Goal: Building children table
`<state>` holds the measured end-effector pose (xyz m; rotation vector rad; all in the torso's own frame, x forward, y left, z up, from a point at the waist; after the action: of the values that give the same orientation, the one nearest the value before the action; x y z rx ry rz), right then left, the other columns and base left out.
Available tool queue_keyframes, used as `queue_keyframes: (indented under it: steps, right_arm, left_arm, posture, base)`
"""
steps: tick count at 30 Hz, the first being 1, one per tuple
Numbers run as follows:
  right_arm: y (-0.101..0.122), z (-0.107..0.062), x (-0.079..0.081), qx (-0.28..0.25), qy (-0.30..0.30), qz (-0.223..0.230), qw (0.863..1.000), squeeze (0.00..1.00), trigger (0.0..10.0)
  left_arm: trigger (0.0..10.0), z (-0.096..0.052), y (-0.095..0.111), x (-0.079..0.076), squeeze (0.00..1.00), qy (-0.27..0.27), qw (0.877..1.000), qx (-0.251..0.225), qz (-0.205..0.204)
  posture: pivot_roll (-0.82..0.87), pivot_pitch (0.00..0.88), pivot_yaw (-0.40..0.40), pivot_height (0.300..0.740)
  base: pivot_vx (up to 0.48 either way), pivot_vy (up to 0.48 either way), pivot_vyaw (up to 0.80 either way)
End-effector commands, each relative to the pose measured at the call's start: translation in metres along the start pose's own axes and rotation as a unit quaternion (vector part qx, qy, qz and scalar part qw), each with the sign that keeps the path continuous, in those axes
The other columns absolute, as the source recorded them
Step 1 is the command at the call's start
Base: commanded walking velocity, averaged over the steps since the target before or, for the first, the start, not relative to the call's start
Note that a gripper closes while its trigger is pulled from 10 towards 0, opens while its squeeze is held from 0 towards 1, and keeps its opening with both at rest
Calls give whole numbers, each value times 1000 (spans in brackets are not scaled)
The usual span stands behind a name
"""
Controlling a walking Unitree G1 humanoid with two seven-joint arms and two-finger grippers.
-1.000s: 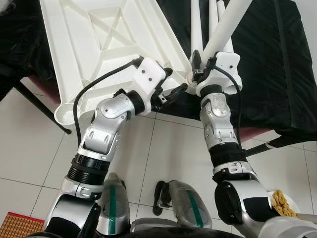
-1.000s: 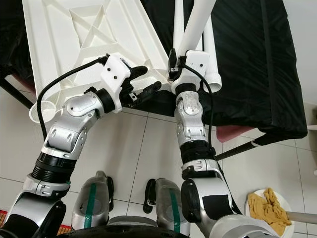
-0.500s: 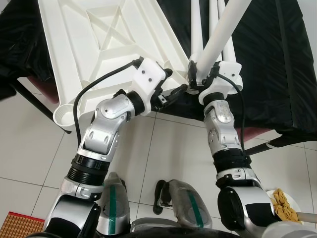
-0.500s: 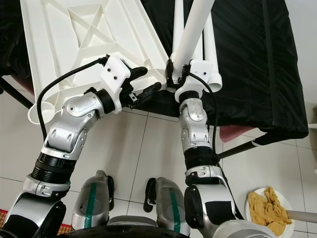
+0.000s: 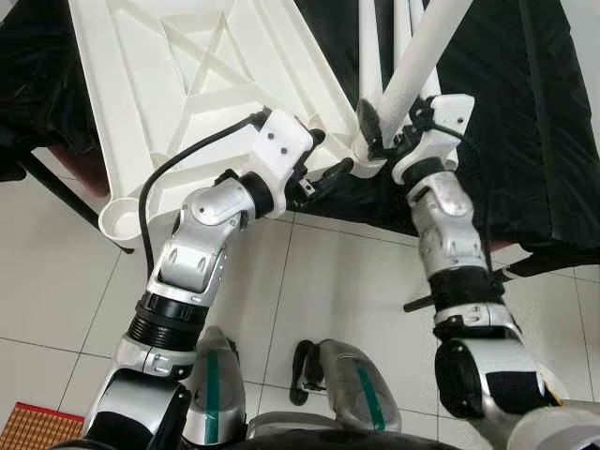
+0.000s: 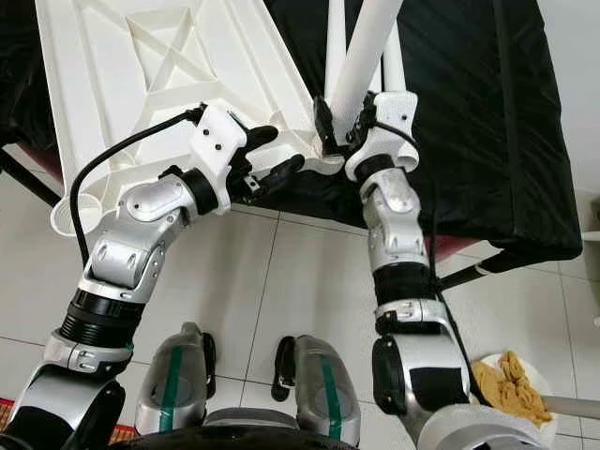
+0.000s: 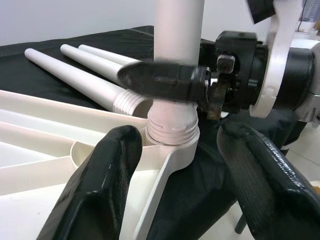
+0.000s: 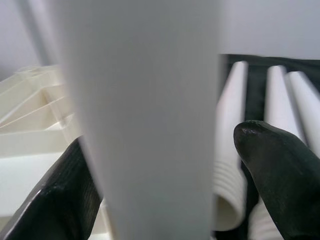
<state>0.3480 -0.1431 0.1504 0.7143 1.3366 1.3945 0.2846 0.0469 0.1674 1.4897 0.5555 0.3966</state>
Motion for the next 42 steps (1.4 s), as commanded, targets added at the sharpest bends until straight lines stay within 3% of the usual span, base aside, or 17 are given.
queue_keyframes:
  steps: [1, 7, 13, 24, 25, 26, 27, 28, 42]
  right_arm:
    - [-3, 0, -2, 4, 20, -1, 1000, 0, 10000]
    - [-7, 5, -6, 6, 113, -11, 994, 0, 10000]
    - [-6, 9, -11, 5, 157, -13, 987, 0, 10000]
    - [-9, 15, -20, 17, 169, -18, 985, 0, 10000]
    - [-11, 15, -22, 24, 165, -24, 986, 0, 9020]
    - [-13, 14, -23, 30, 162, -28, 986, 0, 4118]
    - [-13, 14, -23, 30, 162, -28, 986, 0, 4118]
    - [-15, 14, -24, 37, 157, -28, 986, 0, 0]
    - [-19, 8, -30, 34, 154, -26, 987, 0, 0]
  left_arm:
    - [10000, 1, 0, 2, 0, 31, 1000, -7, 1]
    - [10000, 1, 2, 4, 0, 31, 999, -9, 4]
    - [10000, 1, 2, 4, 0, 31, 999, -9, 6]
    - [10000, 0, 3, 5, 0, 33, 999, -8, 6]
    - [10000, -1, 3, 5, 0, 34, 999, -8, 6]
    - [10000, -1, 2, 5, 0, 35, 999, -8, 6]
    - [10000, -1, 2, 5, 0, 35, 999, -8, 6]
    - [10000, -1, 2, 5, 0, 36, 999, -8, 6]
    - [10000, -2, 3, 5, 0, 36, 999, -8, 5]
  posture:
    - [54, 23, -81, 740]
    - [60, 13, -79, 740]
    - [62, 11, -75, 740]
    - [72, 23, -74, 740]
    - [75, 26, -75, 740]
    - [75, 26, -75, 740]
    - [75, 26, -75, 740]
    - [77, 29, -75, 740]
    - [66, 37, -69, 740]
  base:
    - [0, 0, 0]
    - [0, 0, 0]
    - [0, 0, 0]
    - [0, 0, 0]
    - [0, 0, 0]
    - [0, 0, 0]
    - [0, 0, 0]
    - [0, 0, 0]
    - [0, 0, 0]
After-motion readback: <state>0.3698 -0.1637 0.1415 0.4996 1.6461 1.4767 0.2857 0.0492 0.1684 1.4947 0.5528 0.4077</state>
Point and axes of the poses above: a point about 5 cm out from each wrist's last joint towards the gripper, its own z axis pointing out of the wrist towards the gripper, its own y axis along the axis of the wrist's last joint, x = y × z, the point moved 1 cm from there along z, pointing out of the wrist towards the gripper, and after that the axes turned 15 degrees about -z, right-handed, at the moved point
